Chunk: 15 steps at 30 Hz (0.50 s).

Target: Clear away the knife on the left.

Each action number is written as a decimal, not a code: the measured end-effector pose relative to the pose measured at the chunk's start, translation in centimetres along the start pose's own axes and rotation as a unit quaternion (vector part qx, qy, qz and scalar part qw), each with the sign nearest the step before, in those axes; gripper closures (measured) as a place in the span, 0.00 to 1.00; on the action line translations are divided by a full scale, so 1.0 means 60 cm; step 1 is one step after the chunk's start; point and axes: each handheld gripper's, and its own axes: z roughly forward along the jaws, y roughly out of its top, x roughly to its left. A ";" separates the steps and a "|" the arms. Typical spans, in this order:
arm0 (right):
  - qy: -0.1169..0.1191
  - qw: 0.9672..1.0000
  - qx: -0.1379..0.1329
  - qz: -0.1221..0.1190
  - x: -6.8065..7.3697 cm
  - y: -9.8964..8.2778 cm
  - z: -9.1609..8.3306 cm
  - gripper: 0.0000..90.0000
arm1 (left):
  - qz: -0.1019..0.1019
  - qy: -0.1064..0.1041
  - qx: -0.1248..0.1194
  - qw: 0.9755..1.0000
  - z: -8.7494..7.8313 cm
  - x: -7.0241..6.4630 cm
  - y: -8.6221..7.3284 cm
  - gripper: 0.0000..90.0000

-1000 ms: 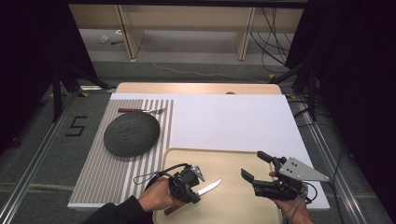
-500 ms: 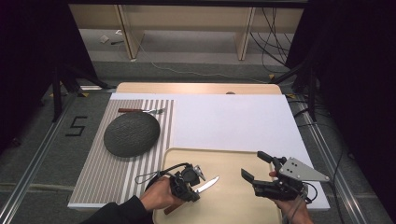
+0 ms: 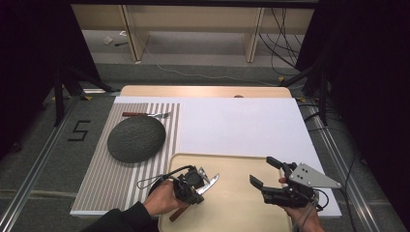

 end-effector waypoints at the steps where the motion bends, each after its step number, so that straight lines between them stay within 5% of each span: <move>1: 0.000 1.000 0.000 0.000 0.000 0.000 0.000 0.22 | -0.001 0.001 0.001 1.000 -0.001 0.001 -0.001 1.00; 15: -0.001 1.000 -0.001 0.000 -0.001 0.001 -0.002 0.22 | -0.014 0.015 0.009 1.000 -0.010 0.015 -0.011 0.99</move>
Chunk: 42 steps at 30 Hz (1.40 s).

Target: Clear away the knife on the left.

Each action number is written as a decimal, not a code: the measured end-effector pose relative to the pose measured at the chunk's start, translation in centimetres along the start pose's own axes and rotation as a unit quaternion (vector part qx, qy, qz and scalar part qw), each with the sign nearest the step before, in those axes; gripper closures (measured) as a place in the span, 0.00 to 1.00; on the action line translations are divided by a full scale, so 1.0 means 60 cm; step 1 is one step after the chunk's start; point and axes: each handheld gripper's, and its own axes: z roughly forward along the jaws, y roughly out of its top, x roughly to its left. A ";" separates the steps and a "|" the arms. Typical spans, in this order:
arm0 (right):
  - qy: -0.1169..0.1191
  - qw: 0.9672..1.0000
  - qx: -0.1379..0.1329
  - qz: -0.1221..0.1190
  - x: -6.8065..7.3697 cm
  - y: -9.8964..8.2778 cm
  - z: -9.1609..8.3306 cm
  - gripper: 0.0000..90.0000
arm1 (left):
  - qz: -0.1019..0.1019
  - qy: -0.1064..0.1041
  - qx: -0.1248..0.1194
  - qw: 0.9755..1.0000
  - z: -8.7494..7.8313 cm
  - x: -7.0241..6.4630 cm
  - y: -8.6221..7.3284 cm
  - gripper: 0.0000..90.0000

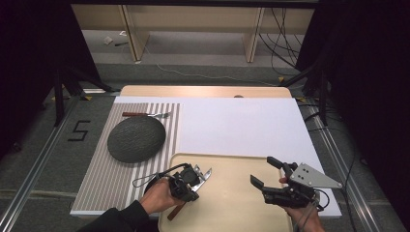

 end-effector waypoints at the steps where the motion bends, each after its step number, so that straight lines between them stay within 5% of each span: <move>1: 0.000 1.000 0.000 0.000 0.000 0.000 0.000 0.22 | -0.001 0.001 0.000 1.000 0.000 0.001 0.000 0.99; 42: 0.004 1.000 0.001 -0.001 0.000 0.000 0.000 0.22 | -0.040 0.033 0.005 0.999 -0.019 0.042 -0.022 0.99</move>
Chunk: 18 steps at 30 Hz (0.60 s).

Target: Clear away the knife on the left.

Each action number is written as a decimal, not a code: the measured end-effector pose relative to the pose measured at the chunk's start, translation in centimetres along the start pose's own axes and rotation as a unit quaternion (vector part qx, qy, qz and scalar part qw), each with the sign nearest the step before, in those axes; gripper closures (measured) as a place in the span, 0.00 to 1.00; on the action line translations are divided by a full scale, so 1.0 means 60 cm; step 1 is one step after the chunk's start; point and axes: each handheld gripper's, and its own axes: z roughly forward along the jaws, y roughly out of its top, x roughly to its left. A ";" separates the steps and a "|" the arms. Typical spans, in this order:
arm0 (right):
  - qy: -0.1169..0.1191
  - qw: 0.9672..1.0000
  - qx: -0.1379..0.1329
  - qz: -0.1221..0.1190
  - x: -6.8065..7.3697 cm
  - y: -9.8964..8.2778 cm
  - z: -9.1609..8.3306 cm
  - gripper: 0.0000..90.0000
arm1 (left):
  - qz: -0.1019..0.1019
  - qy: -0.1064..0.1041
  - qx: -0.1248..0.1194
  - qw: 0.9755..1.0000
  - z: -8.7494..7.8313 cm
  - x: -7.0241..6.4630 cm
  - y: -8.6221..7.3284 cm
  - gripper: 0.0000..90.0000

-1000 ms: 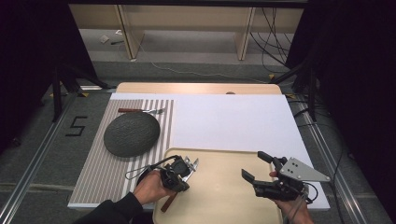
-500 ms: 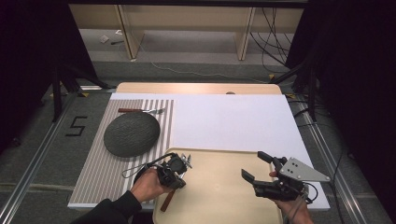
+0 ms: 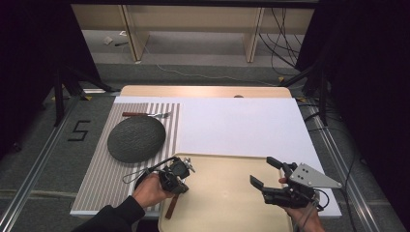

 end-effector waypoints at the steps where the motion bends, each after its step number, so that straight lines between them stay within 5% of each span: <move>1: 0.000 1.000 0.000 0.000 0.000 0.000 0.000 0.22 | -0.002 0.000 0.001 1.000 0.000 0.001 -0.001 0.99; 18: 0.000 1.000 -0.001 0.000 0.000 0.000 -0.001 0.22 | -0.029 0.011 0.002 1.000 -0.009 0.029 -0.014 0.99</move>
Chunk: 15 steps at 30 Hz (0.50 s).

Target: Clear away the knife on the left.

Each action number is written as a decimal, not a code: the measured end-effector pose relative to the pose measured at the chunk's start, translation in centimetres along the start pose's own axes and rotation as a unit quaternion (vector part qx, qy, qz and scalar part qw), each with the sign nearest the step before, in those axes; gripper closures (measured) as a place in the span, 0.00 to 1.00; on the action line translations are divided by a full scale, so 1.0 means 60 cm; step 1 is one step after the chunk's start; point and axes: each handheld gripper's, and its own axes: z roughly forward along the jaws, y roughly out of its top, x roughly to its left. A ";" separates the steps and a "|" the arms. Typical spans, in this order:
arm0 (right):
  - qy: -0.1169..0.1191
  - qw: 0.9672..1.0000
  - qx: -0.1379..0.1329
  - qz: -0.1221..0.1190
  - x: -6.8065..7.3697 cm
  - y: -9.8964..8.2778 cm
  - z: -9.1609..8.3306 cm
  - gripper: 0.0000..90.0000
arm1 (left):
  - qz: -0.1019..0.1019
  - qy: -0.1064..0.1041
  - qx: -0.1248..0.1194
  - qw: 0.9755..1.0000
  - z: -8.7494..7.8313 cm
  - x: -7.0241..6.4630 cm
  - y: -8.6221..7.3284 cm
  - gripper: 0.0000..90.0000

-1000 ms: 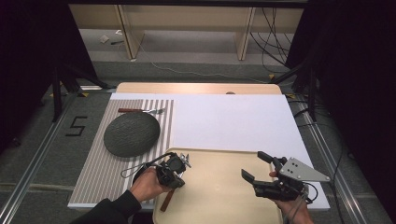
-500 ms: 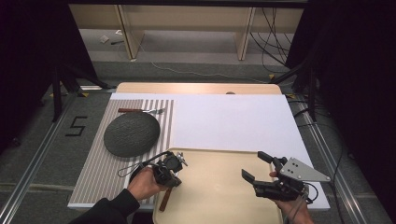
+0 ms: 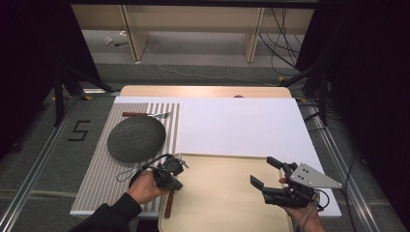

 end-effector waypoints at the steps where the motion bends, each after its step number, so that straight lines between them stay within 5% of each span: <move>1: 0.000 1.000 0.000 0.000 0.000 0.000 0.000 0.22 | -0.001 0.001 0.000 1.000 0.000 0.001 -0.001 0.99; 15: 0.001 1.000 0.000 0.000 0.000 0.000 -0.001 0.22 | -0.005 0.000 0.001 1.000 -0.003 0.003 -0.007 0.99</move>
